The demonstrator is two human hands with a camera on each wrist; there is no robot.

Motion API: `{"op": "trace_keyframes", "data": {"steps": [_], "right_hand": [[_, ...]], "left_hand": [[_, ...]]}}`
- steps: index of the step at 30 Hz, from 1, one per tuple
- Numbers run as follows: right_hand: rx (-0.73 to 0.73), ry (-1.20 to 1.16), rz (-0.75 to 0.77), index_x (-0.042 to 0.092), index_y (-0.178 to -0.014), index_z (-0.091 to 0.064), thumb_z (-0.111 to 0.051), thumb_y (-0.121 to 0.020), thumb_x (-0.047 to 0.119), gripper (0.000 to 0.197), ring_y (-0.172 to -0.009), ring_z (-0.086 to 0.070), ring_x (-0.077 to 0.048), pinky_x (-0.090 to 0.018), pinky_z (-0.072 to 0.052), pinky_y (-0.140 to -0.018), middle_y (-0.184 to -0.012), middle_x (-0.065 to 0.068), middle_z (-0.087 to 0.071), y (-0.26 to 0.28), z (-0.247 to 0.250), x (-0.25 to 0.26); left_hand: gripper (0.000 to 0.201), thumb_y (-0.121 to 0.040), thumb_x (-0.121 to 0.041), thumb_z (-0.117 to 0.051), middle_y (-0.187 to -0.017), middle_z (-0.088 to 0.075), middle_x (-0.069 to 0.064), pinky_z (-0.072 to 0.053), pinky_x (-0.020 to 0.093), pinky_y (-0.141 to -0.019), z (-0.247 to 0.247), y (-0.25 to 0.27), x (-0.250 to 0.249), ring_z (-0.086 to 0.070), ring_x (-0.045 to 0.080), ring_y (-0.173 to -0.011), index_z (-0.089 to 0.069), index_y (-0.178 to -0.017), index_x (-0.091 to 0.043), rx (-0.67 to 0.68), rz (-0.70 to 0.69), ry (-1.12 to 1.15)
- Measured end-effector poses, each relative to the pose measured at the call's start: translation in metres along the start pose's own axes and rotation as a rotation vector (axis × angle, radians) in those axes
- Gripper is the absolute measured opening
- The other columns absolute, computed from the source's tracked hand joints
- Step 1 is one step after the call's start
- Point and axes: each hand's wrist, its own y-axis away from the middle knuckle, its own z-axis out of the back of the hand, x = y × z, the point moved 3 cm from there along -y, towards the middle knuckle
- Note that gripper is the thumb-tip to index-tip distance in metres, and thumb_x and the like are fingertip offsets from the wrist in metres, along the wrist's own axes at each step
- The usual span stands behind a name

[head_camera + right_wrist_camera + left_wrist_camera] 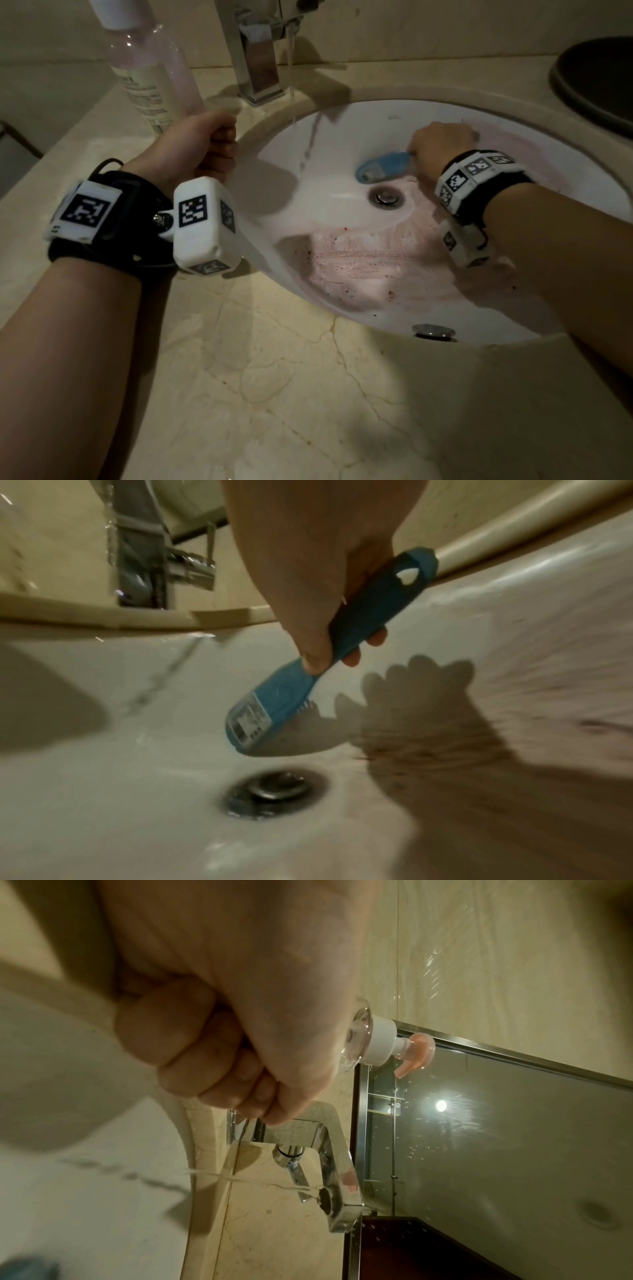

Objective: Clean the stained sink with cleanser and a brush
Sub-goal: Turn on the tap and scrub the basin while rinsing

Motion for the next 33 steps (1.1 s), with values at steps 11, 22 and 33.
{"op": "trace_keyframes", "data": {"steps": [11,22,33], "right_hand": [[0.015,-0.191,0.124,0.001,-0.112,-0.059,-0.053,-0.091,0.010,0.024,-0.099,-0.060,-0.038,-0.038,-0.046,-0.077,-0.110,-0.021,-0.059,0.017,0.005,0.066],[0.049,-0.230,0.021,0.001,-0.110,-0.061,-0.053,-0.092,0.017,0.025,-0.095,-0.060,-0.036,-0.034,-0.041,-0.072,-0.106,-0.022,-0.060,0.009,0.010,0.027],[0.331,-0.433,0.517,0.011,-0.099,-0.071,-0.055,-0.092,0.018,0.019,-0.070,-0.059,-0.020,-0.025,-0.044,-0.069,-0.075,-0.005,-0.066,0.029,0.009,0.083]], "left_hand": [[0.042,-0.097,-0.025,-0.032,-0.038,-0.020,-0.011,-0.009,0.013,-0.027,-0.002,0.000,0.001,-0.015,0.002,-0.027,-0.020,-0.057,-0.023,0.014,0.016,0.018],[0.042,-0.097,-0.025,-0.031,-0.038,-0.021,-0.011,-0.008,0.011,-0.030,-0.001,-0.001,-0.001,-0.016,0.002,-0.026,-0.021,-0.057,-0.023,0.001,0.029,-0.011],[0.058,-0.098,-0.026,-0.029,-0.042,-0.022,-0.010,-0.010,0.009,-0.031,0.003,-0.008,0.004,-0.019,0.002,-0.027,-0.030,-0.040,-0.021,0.045,0.065,-0.024]]}}
